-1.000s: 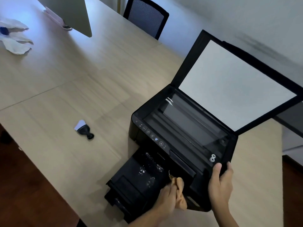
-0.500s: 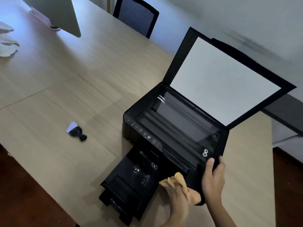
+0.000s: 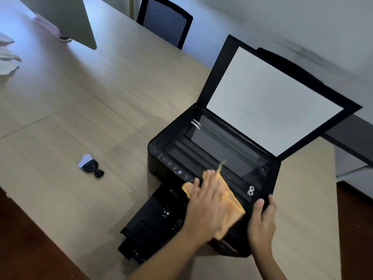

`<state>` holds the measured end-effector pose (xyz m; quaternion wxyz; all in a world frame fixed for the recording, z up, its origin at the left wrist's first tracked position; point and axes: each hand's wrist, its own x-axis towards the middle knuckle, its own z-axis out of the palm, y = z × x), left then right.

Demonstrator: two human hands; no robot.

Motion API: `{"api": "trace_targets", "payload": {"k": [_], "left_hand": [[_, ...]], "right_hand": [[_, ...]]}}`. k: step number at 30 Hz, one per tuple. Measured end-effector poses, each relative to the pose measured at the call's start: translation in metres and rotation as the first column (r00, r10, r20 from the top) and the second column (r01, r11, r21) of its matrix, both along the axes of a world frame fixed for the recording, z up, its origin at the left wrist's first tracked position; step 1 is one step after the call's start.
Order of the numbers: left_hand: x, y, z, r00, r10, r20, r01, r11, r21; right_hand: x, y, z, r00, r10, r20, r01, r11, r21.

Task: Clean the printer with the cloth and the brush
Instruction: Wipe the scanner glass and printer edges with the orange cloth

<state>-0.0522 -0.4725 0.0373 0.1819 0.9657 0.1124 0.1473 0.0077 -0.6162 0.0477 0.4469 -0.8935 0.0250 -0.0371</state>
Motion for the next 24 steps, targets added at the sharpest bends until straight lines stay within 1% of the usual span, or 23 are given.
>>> {"api": "trace_targets", "payload": {"k": [2,4,5,7,9,10,12,13,15,16,17,18,19,22,23,24], "left_hand": [[0.002,0.036,0.0,0.992,0.124,0.014,-0.124,0.992,0.003],[0.005,0.08,-0.001,0.966,0.258,-0.006,-0.258,0.966,-0.011],[0.008,0.102,0.0,0.946,0.324,-0.014,-0.324,0.946,-0.025],[0.016,0.137,0.005,0.902,0.425,-0.076,-0.431,0.896,-0.106],[0.025,0.144,0.011,0.861,0.499,-0.102,-0.509,0.849,-0.145],[0.027,0.135,0.014,0.853,0.511,-0.102,-0.521,0.844,-0.129],[0.023,0.096,0.015,0.883,0.464,-0.07,-0.467,0.883,-0.044],[0.018,0.068,0.015,0.92,0.39,-0.03,-0.391,0.92,-0.018],[0.006,0.011,0.01,0.987,0.157,0.019,-0.157,0.987,-0.017],[-0.001,-0.008,0.007,0.999,0.047,0.026,-0.047,0.999,-0.012],[-0.004,-0.017,0.004,1.0,-0.015,0.027,0.015,1.0,0.009],[-0.005,-0.014,0.003,0.999,-0.018,0.035,0.017,1.0,0.009],[-0.003,-0.001,0.002,0.998,0.028,0.053,-0.029,1.0,0.009],[0.006,0.072,-0.005,0.962,0.273,0.005,-0.273,0.962,-0.023],[0.009,0.1,-0.006,0.942,0.334,-0.021,-0.335,0.942,-0.038],[0.014,0.126,-0.008,0.933,0.359,-0.038,-0.361,0.929,-0.083]], "right_hand": [[-0.001,0.001,0.0,1.0,0.003,-0.003,-0.003,1.0,0.004],[-0.001,0.001,0.001,1.0,0.004,0.0,-0.004,1.0,0.006],[0.0,0.002,0.002,1.0,0.003,0.0,-0.003,1.0,0.006],[0.0,0.002,0.002,1.0,-0.001,-0.001,0.001,1.0,0.005],[-0.001,0.002,0.002,1.0,-0.001,-0.003,0.001,1.0,0.01],[-0.001,0.002,0.002,1.0,-0.001,-0.006,0.001,1.0,0.013],[-0.002,0.002,0.001,1.0,-0.007,0.0,0.007,1.0,0.013],[-0.001,0.002,0.001,1.0,-0.016,0.002,0.016,1.0,0.013],[0.0,-0.001,0.001,0.999,-0.039,-0.008,0.039,0.999,0.023],[-0.001,0.0,0.0,0.999,-0.041,-0.015,0.041,0.999,0.026],[-0.001,0.0,0.0,0.999,-0.041,-0.021,0.042,0.999,0.027],[0.0,0.0,0.001,0.999,-0.041,-0.022,0.042,0.999,0.023],[0.0,0.0,0.001,0.999,-0.039,-0.021,0.039,0.999,0.018],[0.0,0.002,0.004,1.0,-0.028,-0.016,0.028,1.0,-0.002],[0.0,0.003,0.004,1.0,-0.029,-0.009,0.029,1.0,-0.008],[0.0,0.003,0.004,1.0,-0.027,0.0,0.027,1.0,-0.012]]}}
